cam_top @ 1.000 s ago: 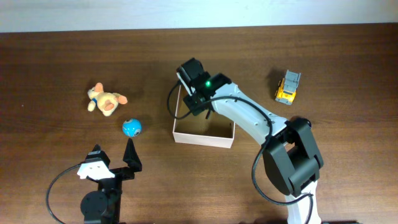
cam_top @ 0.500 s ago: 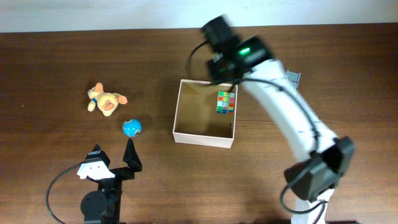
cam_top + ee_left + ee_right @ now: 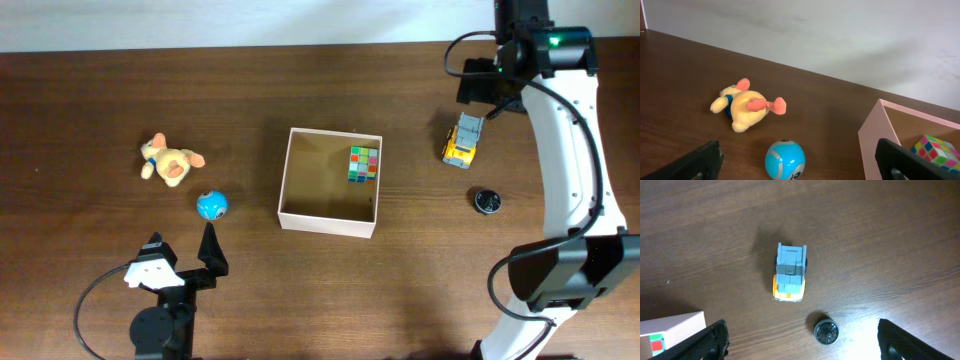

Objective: Pack container
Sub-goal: 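Move the right gripper over the yellow toy truck and lower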

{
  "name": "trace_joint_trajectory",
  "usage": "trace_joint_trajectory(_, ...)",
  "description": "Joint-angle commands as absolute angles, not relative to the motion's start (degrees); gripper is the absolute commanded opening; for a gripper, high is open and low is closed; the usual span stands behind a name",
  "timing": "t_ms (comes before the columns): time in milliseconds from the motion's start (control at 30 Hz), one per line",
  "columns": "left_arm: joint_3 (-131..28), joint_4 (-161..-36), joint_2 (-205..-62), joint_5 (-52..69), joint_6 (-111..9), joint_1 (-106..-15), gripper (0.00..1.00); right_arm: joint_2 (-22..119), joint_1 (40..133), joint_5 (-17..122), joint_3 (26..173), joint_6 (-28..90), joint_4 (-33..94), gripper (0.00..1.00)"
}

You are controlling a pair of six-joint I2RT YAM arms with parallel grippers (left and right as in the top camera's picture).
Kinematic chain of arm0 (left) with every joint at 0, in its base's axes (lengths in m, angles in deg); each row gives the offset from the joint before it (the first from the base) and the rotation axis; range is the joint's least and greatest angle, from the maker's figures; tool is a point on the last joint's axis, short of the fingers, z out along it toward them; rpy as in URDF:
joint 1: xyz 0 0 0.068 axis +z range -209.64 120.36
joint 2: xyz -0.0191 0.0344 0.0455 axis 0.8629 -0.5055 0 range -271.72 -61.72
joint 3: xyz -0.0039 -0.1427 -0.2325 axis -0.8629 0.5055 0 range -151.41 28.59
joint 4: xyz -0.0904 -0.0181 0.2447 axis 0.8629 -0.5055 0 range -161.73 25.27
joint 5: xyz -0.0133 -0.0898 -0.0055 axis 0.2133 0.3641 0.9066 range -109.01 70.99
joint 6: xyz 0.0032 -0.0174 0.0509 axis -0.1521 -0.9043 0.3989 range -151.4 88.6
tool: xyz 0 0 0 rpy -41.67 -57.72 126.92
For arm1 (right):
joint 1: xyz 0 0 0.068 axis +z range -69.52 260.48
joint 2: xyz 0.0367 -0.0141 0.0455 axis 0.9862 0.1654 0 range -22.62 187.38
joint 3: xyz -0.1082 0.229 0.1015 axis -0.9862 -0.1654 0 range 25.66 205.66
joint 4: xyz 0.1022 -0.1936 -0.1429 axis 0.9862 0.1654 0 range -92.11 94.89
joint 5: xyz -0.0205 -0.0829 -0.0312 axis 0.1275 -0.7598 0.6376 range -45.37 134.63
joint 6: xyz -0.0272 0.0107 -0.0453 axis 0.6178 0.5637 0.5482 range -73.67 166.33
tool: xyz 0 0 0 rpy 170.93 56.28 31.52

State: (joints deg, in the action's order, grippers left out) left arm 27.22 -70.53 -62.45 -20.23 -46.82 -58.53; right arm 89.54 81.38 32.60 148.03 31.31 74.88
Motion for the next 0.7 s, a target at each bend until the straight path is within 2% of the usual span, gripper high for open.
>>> trace_joint_trajectory(0,27.6,-70.4,-62.0,-19.4,-45.9,-58.2,0.99,91.2,80.8,34.1,147.7,29.1,75.1,0.91)
trace_joint_trajectory(400,27.6,-70.4,-62.0,-19.4,-45.9,-58.2,0.99,92.4,78.9,34.4,131.0,24.4,63.4,0.92)
trace_joint_trajectory(667,27.6,-70.4,-62.0,-19.4,-45.9,-58.2,0.99,92.4,78.7,39.9,120.3,27.7,51.3,0.92)
